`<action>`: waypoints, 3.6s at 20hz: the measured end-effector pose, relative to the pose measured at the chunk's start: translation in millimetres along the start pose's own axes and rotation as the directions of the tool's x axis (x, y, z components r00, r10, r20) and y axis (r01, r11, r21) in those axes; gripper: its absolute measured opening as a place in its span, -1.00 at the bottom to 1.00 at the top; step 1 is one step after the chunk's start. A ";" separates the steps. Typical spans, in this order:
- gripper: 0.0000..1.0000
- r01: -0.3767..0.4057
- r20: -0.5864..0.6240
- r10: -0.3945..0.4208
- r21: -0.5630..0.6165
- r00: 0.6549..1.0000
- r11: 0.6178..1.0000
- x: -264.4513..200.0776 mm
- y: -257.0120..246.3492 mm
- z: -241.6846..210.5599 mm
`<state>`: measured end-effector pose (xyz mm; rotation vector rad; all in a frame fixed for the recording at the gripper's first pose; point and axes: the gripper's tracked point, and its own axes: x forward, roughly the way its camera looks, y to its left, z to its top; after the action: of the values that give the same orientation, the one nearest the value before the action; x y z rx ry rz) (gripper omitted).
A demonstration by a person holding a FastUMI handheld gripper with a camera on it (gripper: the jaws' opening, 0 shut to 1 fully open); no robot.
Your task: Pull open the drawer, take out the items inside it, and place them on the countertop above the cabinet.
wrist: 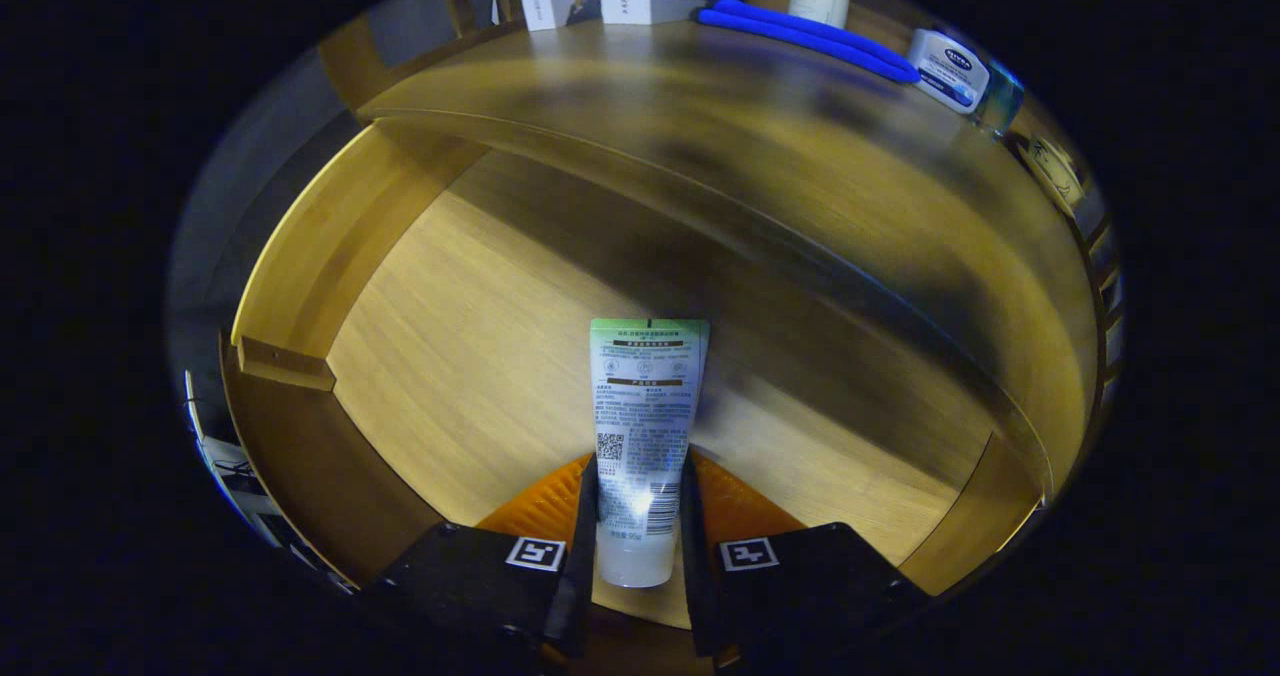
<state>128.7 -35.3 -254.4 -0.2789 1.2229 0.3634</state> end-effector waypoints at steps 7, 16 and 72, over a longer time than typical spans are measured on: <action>-0.17 -0.029 0.096 0.032 -0.033 0.995 0.999 -40.0 13.9 6.3; -0.17 -0.081 0.258 0.092 -0.053 0.962 0.995 -109.1 41.2 15.5; 0.96 0.158 0.809 -0.346 0.308 0.475 0.938 -234.3 37.1 92.4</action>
<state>123.5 6.9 -3.4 -0.0716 0.1859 0.0726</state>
